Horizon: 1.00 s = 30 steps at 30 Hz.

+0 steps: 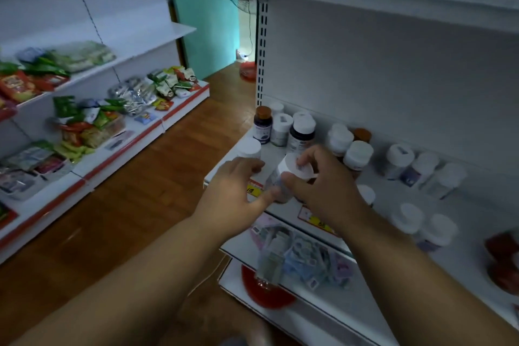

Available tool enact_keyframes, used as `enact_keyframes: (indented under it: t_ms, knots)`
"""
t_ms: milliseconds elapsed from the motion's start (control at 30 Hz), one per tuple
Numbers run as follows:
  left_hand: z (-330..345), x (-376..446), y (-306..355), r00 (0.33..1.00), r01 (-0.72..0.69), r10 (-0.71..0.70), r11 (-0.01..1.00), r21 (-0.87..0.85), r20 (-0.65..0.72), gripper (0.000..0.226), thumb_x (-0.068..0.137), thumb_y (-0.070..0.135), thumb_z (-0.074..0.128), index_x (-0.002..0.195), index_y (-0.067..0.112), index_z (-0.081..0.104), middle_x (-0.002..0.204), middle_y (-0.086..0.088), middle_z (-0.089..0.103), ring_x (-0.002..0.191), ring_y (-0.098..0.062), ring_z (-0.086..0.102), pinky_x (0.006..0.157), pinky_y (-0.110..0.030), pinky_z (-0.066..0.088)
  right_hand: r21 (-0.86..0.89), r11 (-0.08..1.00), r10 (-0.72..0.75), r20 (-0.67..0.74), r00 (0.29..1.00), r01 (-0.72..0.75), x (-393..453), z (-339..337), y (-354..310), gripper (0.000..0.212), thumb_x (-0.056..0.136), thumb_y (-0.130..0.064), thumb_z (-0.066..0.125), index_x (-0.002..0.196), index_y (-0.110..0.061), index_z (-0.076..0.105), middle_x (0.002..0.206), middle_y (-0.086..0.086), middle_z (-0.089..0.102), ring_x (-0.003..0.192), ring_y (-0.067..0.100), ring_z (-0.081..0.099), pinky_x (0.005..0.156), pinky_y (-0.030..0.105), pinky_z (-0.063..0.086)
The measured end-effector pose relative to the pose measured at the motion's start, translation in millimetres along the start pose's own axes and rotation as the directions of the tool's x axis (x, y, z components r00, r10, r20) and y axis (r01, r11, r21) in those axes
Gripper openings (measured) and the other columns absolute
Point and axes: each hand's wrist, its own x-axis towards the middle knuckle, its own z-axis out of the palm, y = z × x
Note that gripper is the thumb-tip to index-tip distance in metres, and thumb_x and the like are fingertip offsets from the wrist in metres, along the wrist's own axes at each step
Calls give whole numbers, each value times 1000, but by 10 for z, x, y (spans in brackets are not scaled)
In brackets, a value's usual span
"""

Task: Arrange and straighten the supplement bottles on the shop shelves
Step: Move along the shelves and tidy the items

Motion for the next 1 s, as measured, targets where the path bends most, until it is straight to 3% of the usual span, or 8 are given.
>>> enact_keyframes:
  t_ms: [167, 333, 400, 500, 633, 733, 867, 1000]
  knots:
    - [-25, 334, -297, 999, -53, 53, 995, 83, 1, 53, 87, 53, 61, 124, 15, 56, 117, -2, 58, 107, -20, 50, 87, -32, 42, -258, 966, -6, 54, 999, 20, 352, 263, 45, 31, 79, -44, 68, 82, -31, 40, 82, -12, 47, 71, 3, 45, 53, 25, 28]
    - [31, 614, -506, 998, -61, 65, 972, 225, -10, 43, 87, 30, 60, 128, 19, 54, 130, -3, 53, 122, -26, 44, 100, -37, 38, -421, 904, -37, 108, 993, 79, 681, 549, 79, 26, 80, -33, 68, 84, -22, 45, 83, -6, 49, 71, 9, 42, 53, 20, 24]
    - [31, 706, -633, 993, -110, 97, 953, 281, 60, 53, 81, 22, 63, 133, 19, 49, 138, -7, 48, 127, -30, 40, 103, -42, 39, -449, 892, 3, 114, 993, 49, 720, 647, 111, 25, 79, -27, 69, 84, -19, 46, 84, -2, 48, 73, 14, 43, 53, 22, 25]
    - [26, 905, -843, 956, -203, 116, 925, 320, 271, 74, 79, 22, 66, 145, 29, 32, 154, -5, 26, 138, -30, 25, 110, -44, 32, -480, 877, 60, 114, 992, 2, 761, 766, 148, 26, 81, -23, 67, 86, -16, 41, 88, -1, 44, 78, 16, 43, 57, 29, 26]
    - [100, 1125, -1053, 862, -342, 221, 918, 202, 456, 76, 84, 14, 64, 147, 31, 27, 153, 1, 27, 132, -27, 38, 105, -41, 40, -478, 873, 145, 68, 987, -96, 823, 847, 157, 23, 84, -17, 62, 90, -18, 40, 99, 8, 52, 92, 25, 52, 67, 27, 27]
    - [150, 1150, -1117, 864, -339, 232, 924, 175, 447, 74, 86, 19, 65, 148, 27, 26, 149, -2, 32, 126, -29, 44, 101, -39, 42, -505, 855, 167, 52, 985, -118, 807, 859, 179, 30, 83, -18, 65, 106, -11, 46, 106, 12, 52, 96, 26, 51, 67, 27, 25]
    - [177, 1124, -1135, 866, -363, 268, 918, 162, 422, 72, 87, 23, 63, 149, 22, 26, 144, -9, 35, 119, -33, 49, 94, -39, 45, -521, 846, 145, 23, 989, -112, 775, 865, 155, 36, 81, -18, 67, 94, -21, 33, 92, 0, 42, 79, 15, 39, 54, 26, 19]
    - [153, 1127, -1116, 860, -356, 260, 922, 151, 438, 72, 90, 26, 61, 150, 23, 23, 145, -9, 33, 120, -32, 48, 94, -38, 44, -535, 835, 150, -13, 989, -133, 731, 890, 115, 33, 81, -18, 65, 96, -21, 36, 93, -2, 41, 80, 14, 39, 59, 28, 21]
